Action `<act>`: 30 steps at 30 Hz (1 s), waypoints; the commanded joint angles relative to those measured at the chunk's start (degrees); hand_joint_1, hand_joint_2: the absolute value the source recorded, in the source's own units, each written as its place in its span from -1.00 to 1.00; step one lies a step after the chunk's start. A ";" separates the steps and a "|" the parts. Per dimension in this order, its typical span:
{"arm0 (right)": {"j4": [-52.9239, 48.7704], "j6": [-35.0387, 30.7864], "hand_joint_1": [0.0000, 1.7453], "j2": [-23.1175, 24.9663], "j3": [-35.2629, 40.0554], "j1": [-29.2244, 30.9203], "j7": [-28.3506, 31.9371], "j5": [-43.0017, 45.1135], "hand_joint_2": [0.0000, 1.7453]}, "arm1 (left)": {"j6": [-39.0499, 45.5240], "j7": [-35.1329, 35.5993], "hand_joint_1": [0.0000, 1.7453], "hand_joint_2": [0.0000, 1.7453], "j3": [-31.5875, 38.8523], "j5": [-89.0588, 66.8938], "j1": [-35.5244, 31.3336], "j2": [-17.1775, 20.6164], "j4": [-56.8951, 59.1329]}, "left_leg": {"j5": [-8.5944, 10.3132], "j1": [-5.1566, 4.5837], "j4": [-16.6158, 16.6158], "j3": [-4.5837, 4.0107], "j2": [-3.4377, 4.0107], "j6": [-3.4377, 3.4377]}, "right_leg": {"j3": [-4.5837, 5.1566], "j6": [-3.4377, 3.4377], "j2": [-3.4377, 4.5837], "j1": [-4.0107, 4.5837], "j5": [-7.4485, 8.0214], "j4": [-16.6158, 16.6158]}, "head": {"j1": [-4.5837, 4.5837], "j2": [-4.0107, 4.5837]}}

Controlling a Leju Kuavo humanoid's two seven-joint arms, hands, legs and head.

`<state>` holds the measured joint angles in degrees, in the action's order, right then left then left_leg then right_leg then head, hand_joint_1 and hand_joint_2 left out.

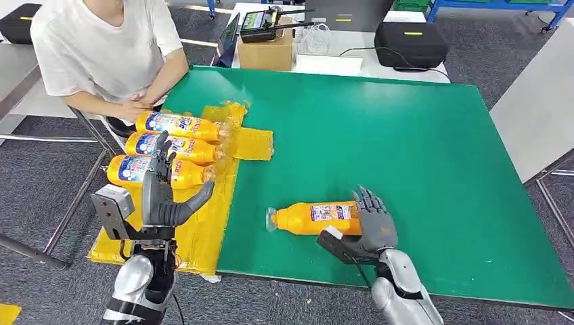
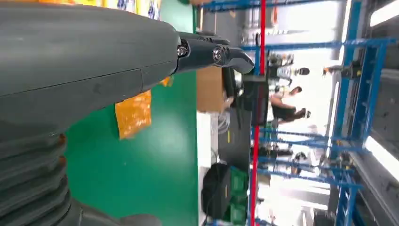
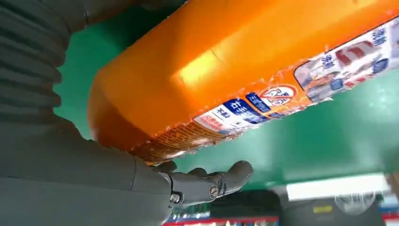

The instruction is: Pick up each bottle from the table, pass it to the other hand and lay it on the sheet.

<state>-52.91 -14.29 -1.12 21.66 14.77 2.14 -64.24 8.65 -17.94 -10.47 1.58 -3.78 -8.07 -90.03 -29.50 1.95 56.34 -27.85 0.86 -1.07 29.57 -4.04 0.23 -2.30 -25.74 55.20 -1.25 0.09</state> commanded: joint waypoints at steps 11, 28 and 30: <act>20.71 7.83 1.00 -2.53 6.26 7.89 1.20 5.01 1.00 | -1.99 3.24 -1.00 1.00 -3.99 2.81 -7.20 3.03 8.96 | 0.13 0.06 -0.16 0.74 -0.33 0.15 | -0.81 0.24 -0.27 0.11 0.09 -0.27 | 0.00 0.00; 13.62 6.51 1.00 1.17 -0.18 4.57 13.94 21.34 1.00 | -2.44 2.96 -1.00 1.00 -5.97 3.77 -6.96 3.49 8.94 | 0.18 0.06 -0.12 0.93 -0.21 0.16 | -0.94 0.26 -0.14 0.12 0.16 -0.26 | 0.00 0.00; 5.31 2.28 1.00 3.82 -2.62 1.54 16.86 25.80 1.00 | -1.96 2.57 -1.00 1.00 -5.86 4.01 -5.01 3.15 7.85 | 0.22 0.08 -0.15 0.81 -0.19 0.15 | -0.82 0.31 -0.11 0.14 0.22 -0.27 | 0.02 0.00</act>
<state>-37.94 -7.54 -3.15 26.23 25.82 8.55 -52.52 6.27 -14.56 -14.05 4.87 -9.14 -6.62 -84.41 -29.52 1.96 56.33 -26.57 0.96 -1.07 28.37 -4.03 0.38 -2.28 -25.73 55.14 -1.22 0.09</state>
